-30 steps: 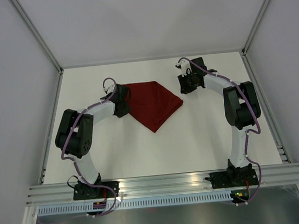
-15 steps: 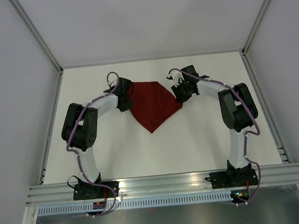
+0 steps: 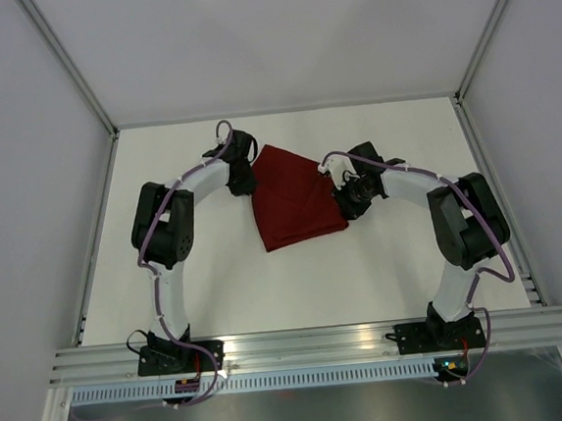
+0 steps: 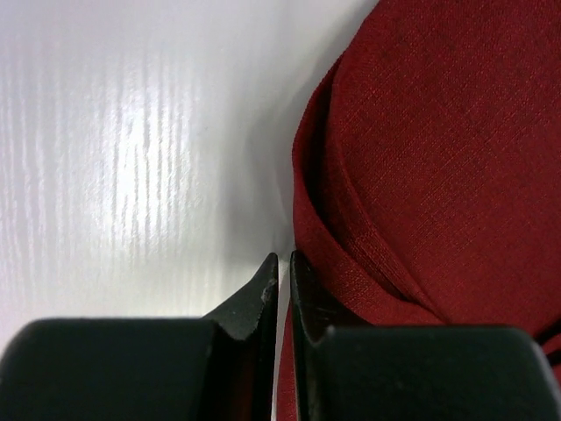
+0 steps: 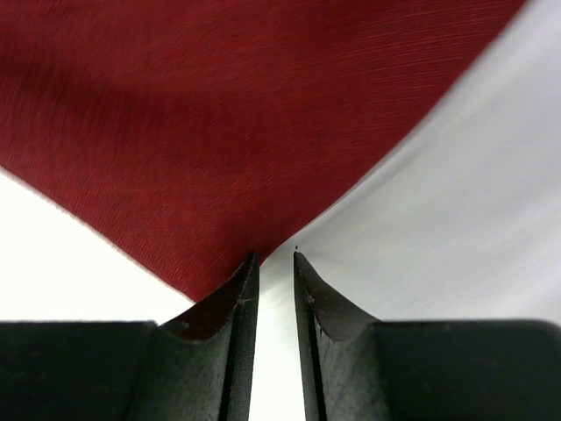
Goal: Fold the napkin, place the utensils inside, and roll it up
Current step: Adjust the napkin at the center of the board, then roll the napkin at the center of the board.
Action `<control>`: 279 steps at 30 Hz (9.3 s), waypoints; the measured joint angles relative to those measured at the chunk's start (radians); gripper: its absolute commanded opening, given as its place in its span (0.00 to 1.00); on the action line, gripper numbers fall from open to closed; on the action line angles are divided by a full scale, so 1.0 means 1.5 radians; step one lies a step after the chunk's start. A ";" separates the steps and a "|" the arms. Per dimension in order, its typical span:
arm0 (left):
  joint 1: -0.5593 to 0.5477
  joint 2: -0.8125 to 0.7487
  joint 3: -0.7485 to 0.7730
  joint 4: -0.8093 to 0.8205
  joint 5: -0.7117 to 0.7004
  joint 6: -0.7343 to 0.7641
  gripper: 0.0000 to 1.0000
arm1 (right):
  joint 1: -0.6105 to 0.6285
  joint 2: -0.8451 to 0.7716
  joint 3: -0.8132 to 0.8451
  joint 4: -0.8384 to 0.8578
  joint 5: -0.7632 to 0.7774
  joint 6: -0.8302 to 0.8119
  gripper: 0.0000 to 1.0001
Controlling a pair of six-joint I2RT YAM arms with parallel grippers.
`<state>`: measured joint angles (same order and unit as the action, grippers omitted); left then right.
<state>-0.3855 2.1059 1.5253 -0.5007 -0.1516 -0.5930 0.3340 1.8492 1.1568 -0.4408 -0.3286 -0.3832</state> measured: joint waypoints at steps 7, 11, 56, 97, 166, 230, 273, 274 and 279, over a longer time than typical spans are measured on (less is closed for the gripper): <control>0.000 0.033 0.055 -0.022 0.032 0.039 0.20 | 0.024 -0.058 -0.057 -0.033 -0.018 -0.017 0.28; 0.000 0.045 0.076 -0.031 0.051 0.056 0.24 | 0.032 -0.070 -0.061 -0.043 -0.026 -0.017 0.28; 0.086 -0.654 -0.097 -0.042 0.085 0.079 0.64 | 0.304 -0.074 -0.039 0.090 0.143 -0.198 0.79; 0.080 -0.709 -0.242 -0.047 0.170 0.081 0.64 | 0.248 0.082 0.102 -0.024 0.019 -0.217 0.39; -0.447 -0.351 -0.636 0.615 0.050 0.833 0.70 | 0.130 0.309 0.346 -0.530 -0.320 -0.282 0.23; -0.237 -0.015 -0.079 -0.029 0.592 0.658 0.02 | -0.082 -0.185 -0.096 -0.059 -0.199 -0.126 0.65; -0.177 0.137 0.065 -0.192 0.786 0.594 0.02 | 0.254 -0.264 -0.373 0.281 0.049 -0.301 0.35; -0.177 0.137 0.066 -0.193 0.787 0.593 0.03 | 0.254 -0.262 -0.370 0.276 0.049 -0.301 0.34; -0.175 0.137 0.066 -0.194 0.789 0.592 0.09 | 0.254 -0.261 -0.364 0.260 0.043 -0.301 0.30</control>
<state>-0.6483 2.3108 1.6241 -0.7914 1.0313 0.2951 0.7155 1.4582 0.6113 -0.0502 -0.2642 -0.8349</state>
